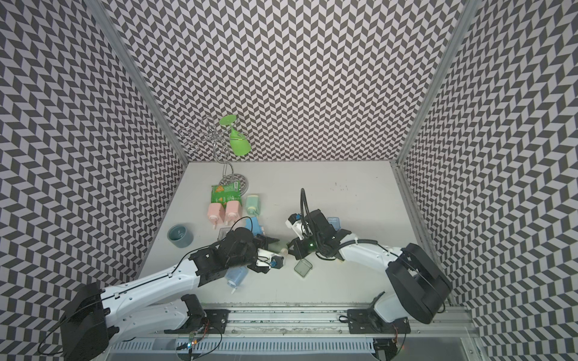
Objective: Put the tray back into the pencil sharpener
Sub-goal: Pick up the pencil sharpener from the center of the board, then close the container of the pencil sharpener.
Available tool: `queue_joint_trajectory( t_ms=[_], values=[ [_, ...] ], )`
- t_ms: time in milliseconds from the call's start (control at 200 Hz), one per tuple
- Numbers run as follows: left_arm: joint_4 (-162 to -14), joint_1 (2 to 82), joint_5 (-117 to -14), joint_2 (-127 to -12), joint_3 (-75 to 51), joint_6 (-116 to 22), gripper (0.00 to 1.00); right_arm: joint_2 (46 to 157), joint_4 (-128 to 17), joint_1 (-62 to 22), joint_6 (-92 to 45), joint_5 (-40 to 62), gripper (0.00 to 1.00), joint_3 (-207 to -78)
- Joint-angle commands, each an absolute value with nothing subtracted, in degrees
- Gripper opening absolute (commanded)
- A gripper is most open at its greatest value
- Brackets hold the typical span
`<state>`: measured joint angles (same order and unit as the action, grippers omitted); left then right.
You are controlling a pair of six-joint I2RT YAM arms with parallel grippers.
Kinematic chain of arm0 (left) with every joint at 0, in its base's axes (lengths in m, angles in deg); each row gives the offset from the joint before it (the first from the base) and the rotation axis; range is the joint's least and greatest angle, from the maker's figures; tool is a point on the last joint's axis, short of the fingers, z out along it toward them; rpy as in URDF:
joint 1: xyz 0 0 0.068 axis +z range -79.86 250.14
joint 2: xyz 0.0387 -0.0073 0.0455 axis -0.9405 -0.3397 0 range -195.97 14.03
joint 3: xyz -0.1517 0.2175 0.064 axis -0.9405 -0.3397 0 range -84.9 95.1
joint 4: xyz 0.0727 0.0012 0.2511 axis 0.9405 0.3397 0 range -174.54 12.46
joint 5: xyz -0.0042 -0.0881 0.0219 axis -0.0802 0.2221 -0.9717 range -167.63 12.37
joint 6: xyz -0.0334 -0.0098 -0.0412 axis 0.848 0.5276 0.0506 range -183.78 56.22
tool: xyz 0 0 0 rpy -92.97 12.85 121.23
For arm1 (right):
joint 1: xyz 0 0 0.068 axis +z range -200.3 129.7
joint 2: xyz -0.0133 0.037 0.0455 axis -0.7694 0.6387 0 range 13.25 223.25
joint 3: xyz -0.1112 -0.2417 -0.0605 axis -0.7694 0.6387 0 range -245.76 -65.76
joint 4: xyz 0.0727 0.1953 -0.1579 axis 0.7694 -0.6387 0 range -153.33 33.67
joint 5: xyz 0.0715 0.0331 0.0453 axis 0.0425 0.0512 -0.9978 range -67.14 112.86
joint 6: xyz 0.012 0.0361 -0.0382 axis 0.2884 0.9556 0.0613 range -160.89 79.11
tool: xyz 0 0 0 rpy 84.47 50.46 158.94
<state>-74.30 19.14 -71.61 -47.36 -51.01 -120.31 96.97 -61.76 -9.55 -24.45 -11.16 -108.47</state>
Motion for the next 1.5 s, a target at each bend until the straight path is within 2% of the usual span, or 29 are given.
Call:
queue_joint_trajectory(
  t_ms=[0,130,215,325,471,531,726,841,936,1212,1497],
  values=[
    [-73.47,18.8,-73.55,-48.06,-49.22,-119.85,0.71,97.57,-59.24,-9.24,-25.43,-12.79,0.0,-110.23],
    [-73.83,18.68,-74.75,-48.42,-49.22,-119.87,0.62,97.7,-58.52,-9.21,-24.58,-13.5,0.0,-109.84],
    [-74.66,18.61,-75.6,-48.11,-49.31,-119.62,0.55,97.31,-58.06,-9.23,-23.71,-13.47,0.05,-109.4],
    [-74.82,18.55,-76.35,-47.76,-49.07,-119.09,0.46,95.97,-57.66,-9.75,-22.67,-13.18,0.2,-108.59],
    [-73.78,18.53,-76.8,-47.29,-49.26,-117.96,0.44,90.91,-58.98,-12.4,-21.73,-11.45,0.46,-106.82],
    [-73.07,18.57,-77.02,-47.23,-49.1,-116.37,0.43,87.74,-61.47,-12.66,-22.05,-7.4,0.51,-106.48],
    [-66.38,18.79,-73.52,-47.55,-45.85,-108.33,0.37,79.05,-68.68,-12.15,-22.07,12.54,0.49,-102.0],
    [-60.49,18.79,-68.86,-49.14,-41.95,-102.17,0.3,80.92,-74.16,-7.74,-22.96,20.28,0.5,-103.12],
    [-57.48,18.81,-67.1,-50.51,-39.53,-96.53,0.29,83.93,-77.06,-4.38,-22.28,24.68,0.5,-103.99],
    [-54.9,18.97,-64.72,-50.39,-39.72,-91.65,0.32,87.14,-76.67,-1.75,-20.96,21.37,0.5,-102.73],
    [-55.8,19.15,-64.15,-51.0,-41.13,-92.35,0.32,90.47,-72.4,-0.06,-16.7,22.9,0.34,-100.85]
  ],
)
